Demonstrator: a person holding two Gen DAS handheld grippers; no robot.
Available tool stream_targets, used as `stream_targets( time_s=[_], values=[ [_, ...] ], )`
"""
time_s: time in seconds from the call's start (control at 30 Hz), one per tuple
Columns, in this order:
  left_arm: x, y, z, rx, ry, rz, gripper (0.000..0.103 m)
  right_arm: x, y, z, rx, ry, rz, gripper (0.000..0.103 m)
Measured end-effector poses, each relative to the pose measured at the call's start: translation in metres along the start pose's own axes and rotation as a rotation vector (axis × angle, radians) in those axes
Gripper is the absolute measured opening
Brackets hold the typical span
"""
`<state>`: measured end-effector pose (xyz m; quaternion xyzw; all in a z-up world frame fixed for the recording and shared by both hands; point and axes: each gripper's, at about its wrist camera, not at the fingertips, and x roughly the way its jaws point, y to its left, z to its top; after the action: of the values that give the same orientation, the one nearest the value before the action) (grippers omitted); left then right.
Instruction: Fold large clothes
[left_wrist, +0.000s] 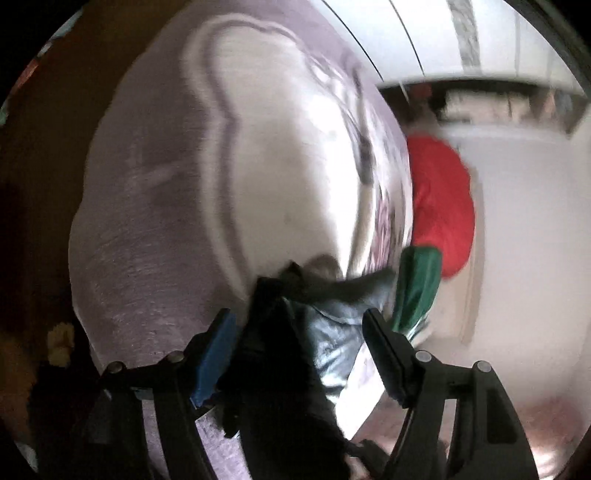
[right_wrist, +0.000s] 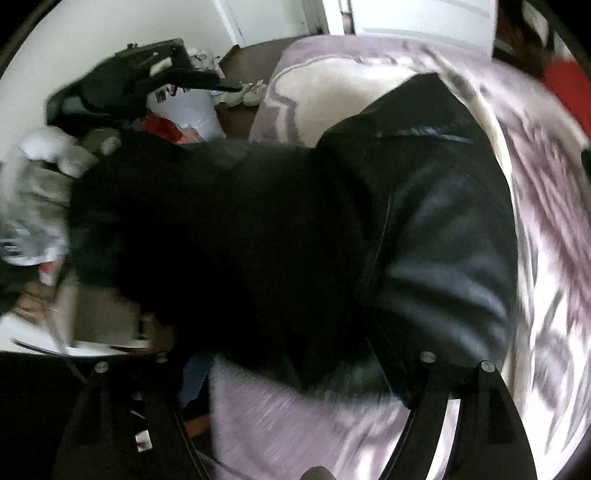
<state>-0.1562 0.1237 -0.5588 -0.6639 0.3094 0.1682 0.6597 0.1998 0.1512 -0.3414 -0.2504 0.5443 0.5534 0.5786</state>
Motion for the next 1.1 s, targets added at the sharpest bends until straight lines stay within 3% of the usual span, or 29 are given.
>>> stream_targets(
  time_s=[0.07, 0.13, 0.2, 0.27, 0.3, 0.37, 0.47, 0.53, 0.6, 0.7, 0.77, 0.83, 0.9, 0.97, 1.1],
  values=[
    [0.019, -0.024, -0.003, 0.107, 0.069, 0.034, 0.069, -0.019, 0.009, -0.034, 0.132, 0.026, 0.060, 0.080],
    [0.042, -0.037, -0.017, 0.228, 0.158, 0.123, 0.068, -0.045, 0.022, -0.085, 0.280, 0.027, 0.078, 0.080],
    [0.070, -0.030, -0.041, 0.324, 0.261, 0.269, 0.041, -0.056, -0.022, -0.071, 0.480, 0.021, 0.090, 0.080],
    [0.092, -0.005, -0.063, 0.352, 0.339, 0.347, 0.028, -0.052, -0.067, -0.050, 0.601, 0.000, 0.096, 0.080],
    [0.097, 0.012, -0.070, 0.317, 0.352, 0.350, 0.028, -0.049, -0.088, -0.049, 0.620, 0.006, 0.104, 0.080],
    [0.094, 0.028, -0.071, 0.254, 0.339, 0.318, 0.030, -0.016, -0.124, -0.022, 0.627, 0.023, 0.109, 0.081],
    [0.083, 0.038, -0.062, 0.174, 0.311, 0.246, 0.032, 0.037, -0.167, -0.006, 0.609, 0.110, 0.248, 0.084],
    [0.077, 0.040, -0.057, 0.141, 0.295, 0.224, 0.035, 0.077, -0.186, -0.002, 0.595, 0.158, 0.361, 0.097],
    [0.070, 0.038, -0.052, 0.139, 0.266, 0.233, 0.056, 0.104, -0.194, 0.003, 0.577, 0.215, 0.467, 0.103],
    [0.055, 0.034, -0.042, 0.120, 0.202, 0.219, 0.058, 0.130, -0.196, 0.004, 0.562, 0.290, 0.590, 0.103],
    [0.045, 0.031, -0.036, 0.096, 0.157, 0.209, 0.058, 0.140, -0.188, 0.007, 0.507, 0.296, 0.597, 0.103],
    [0.034, 0.027, -0.030, 0.076, 0.115, 0.202, 0.058, 0.136, -0.187, 0.012, 0.514, 0.253, 0.544, 0.103],
    [0.025, 0.019, -0.025, 0.075, 0.072, 0.195, 0.058, 0.123, -0.183, 0.003, 0.579, 0.180, 0.490, 0.089],
    [0.020, 0.013, -0.022, 0.097, 0.044, 0.198, 0.058, 0.102, -0.183, -0.018, 0.726, 0.088, 0.446, 0.075],
    [0.012, -0.008, -0.016, 0.165, -0.007, 0.203, 0.058, 0.068, -0.181, -0.086, 1.069, -0.160, 0.432, 0.064]
  ],
)
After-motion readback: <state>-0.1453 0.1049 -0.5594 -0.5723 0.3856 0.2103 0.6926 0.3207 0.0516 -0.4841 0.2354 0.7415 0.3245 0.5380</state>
